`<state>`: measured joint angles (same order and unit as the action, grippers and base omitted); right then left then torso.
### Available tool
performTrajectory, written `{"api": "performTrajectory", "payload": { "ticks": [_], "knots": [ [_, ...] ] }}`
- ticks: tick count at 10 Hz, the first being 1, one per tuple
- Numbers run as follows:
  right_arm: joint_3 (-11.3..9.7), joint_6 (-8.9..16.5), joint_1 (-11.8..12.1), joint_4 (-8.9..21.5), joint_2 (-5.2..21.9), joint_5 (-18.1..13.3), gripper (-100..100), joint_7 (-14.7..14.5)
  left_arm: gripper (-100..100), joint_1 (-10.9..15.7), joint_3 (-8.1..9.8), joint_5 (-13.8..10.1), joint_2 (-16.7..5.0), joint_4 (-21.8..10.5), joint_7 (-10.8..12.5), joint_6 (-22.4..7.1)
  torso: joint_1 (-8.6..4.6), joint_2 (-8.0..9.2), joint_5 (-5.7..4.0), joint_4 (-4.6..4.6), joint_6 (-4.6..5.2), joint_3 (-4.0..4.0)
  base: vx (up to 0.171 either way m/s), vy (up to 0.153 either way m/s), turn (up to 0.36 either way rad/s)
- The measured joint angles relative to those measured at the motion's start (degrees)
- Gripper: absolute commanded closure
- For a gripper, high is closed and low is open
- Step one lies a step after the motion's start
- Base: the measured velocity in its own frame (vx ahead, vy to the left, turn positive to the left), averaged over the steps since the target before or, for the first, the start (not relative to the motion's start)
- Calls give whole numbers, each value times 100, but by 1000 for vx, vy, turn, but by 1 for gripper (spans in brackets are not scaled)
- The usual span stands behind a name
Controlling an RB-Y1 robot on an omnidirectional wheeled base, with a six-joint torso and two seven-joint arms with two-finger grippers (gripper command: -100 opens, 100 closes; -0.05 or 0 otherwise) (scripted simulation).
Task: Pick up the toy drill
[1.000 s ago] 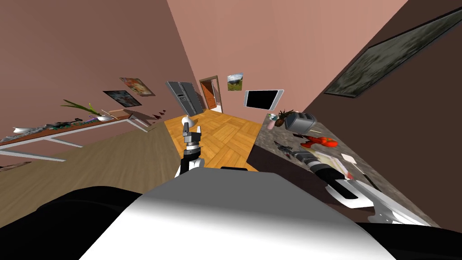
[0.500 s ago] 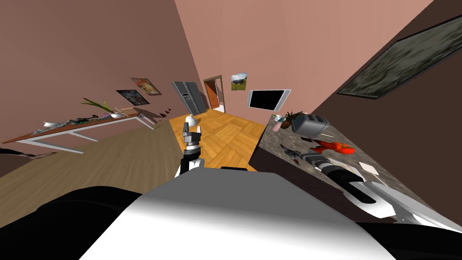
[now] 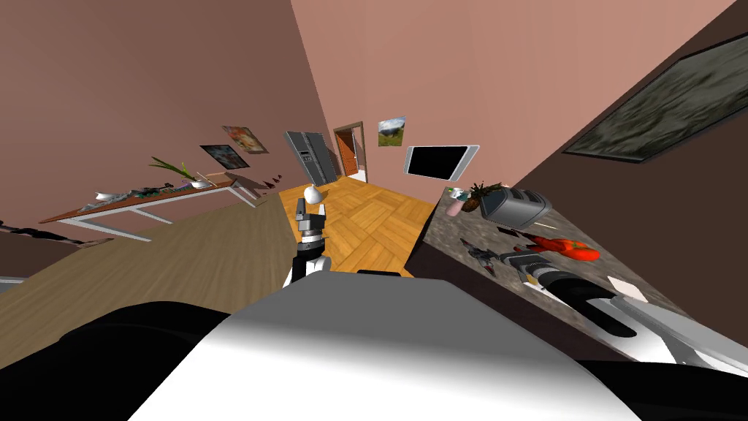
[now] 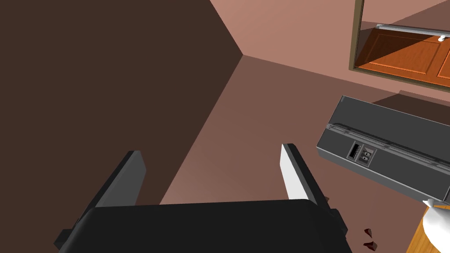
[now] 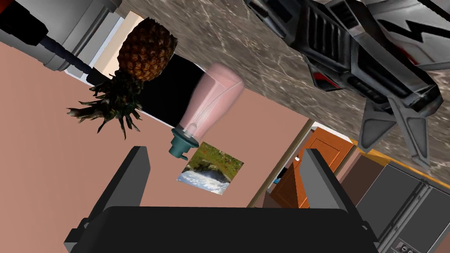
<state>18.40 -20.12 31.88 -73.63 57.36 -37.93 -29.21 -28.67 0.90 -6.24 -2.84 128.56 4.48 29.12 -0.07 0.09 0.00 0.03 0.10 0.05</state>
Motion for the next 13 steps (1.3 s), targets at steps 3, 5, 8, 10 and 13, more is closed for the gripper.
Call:
{"api": "performTrajectory", "payload": {
  "ticks": [3, 5, 8, 10, 13],
  "knots": [
    [-14, 39, -67, 421, 286, -262, -100, -165, 0, 0, 0, 0, 0, 0, 0, 0, -1, -9, 1, -1, -4, -4, 60, 8, 77],
    [17, 46, -101, 745, 443, -436, -100, -308, 0, 0, 0, 0, 0, 0, 0, 0, -8, -5, -1, -1, -2, -3, 66, -14, 48],
    [13, 29, -243, 1369, 619, -762, -100, -615, 0, 0, 0, 0, 0, 0, 0, 0, -14, -8, -4, -2, 0, -4, 70, -28, 30],
    [-7, 112, -177, 1635, 804, -1018, -100, -766, 0, -1, 1, 0, -1, 0, 0, 0, -24, -16, -6, -3, -1, -9, 107, -60, 28],
    [-52, 146, -245, 2180, 1004, -1360, -100, -1008, 0, -1, 1, 0, -1, 0, 0, 0, -29, -18, -7, -4, -1, -11, 99, -64, 18]
  ]
}}
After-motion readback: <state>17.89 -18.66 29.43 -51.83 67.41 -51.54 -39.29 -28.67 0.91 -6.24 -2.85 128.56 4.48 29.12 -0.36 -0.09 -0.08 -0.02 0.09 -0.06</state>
